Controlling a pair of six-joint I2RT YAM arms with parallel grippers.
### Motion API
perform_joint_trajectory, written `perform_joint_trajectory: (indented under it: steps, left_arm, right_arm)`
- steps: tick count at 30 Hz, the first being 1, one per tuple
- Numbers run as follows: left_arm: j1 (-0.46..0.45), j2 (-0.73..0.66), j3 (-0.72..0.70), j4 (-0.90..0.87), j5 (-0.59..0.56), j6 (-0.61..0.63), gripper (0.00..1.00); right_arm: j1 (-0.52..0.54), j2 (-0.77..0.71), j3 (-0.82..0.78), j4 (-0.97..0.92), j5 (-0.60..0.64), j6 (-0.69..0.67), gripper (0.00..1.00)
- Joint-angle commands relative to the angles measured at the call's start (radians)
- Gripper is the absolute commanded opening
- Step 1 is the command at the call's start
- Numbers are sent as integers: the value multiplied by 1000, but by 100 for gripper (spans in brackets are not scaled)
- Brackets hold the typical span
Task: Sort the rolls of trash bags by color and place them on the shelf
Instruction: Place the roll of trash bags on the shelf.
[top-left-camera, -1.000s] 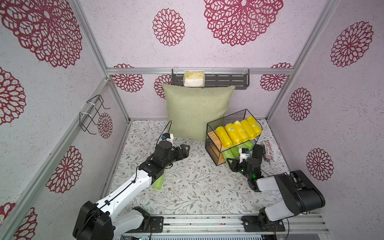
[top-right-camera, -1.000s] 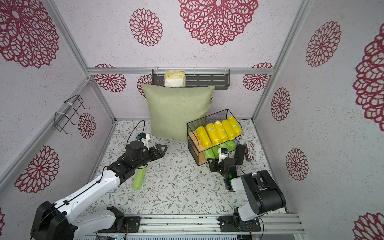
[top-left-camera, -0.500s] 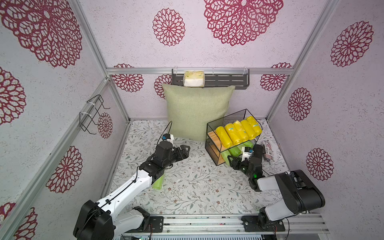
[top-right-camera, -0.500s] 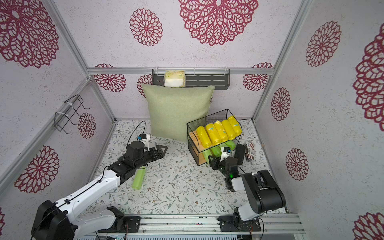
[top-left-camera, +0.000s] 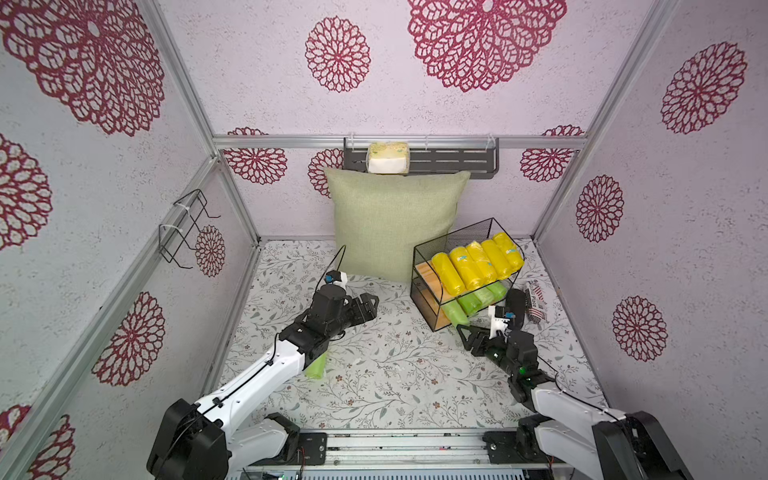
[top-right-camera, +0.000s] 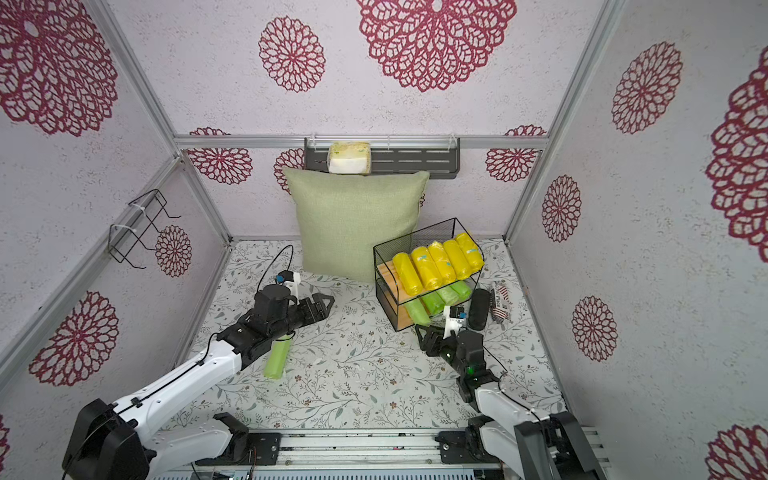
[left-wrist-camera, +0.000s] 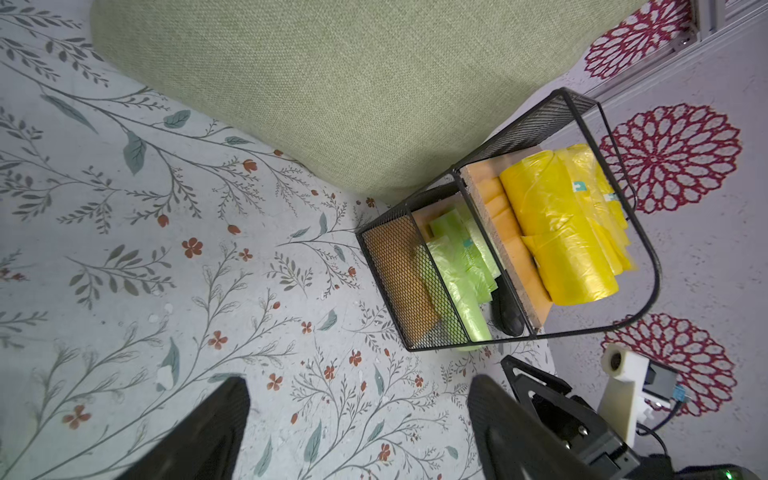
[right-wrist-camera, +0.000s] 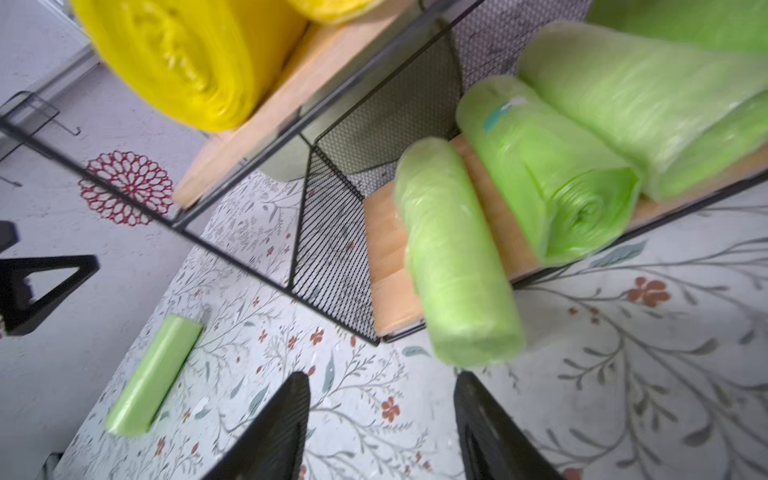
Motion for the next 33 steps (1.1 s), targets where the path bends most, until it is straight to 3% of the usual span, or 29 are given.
perform_joint_trajectory:
  steps: [1, 5, 13, 20, 28, 33]
  left_arm:
    - [7, 10, -3, -5, -8, 23, 88]
    - [8, 29, 13, -24, -1, 37, 88]
    - [21, 27, 4, -48, -15, 54, 88]
    - [38, 23, -14, -50, -12, 58, 88]
    - [67, 10, -32, -84, -37, 75, 89]
    - [96, -13, -39, -164, -110, 99, 89]
  right_arm:
    - [20, -25, -17, -40, 7, 52, 56]
    - [20, 40, -18, 64, 30, 61, 50]
    - [20, 303, 49, 339, 31, 97, 42]
    - [17, 462, 122, 449, 79, 136, 39]
    - [-4, 574, 165, 527, 83, 157, 38]
    - [-11, 513, 122, 522, 80, 160, 40]
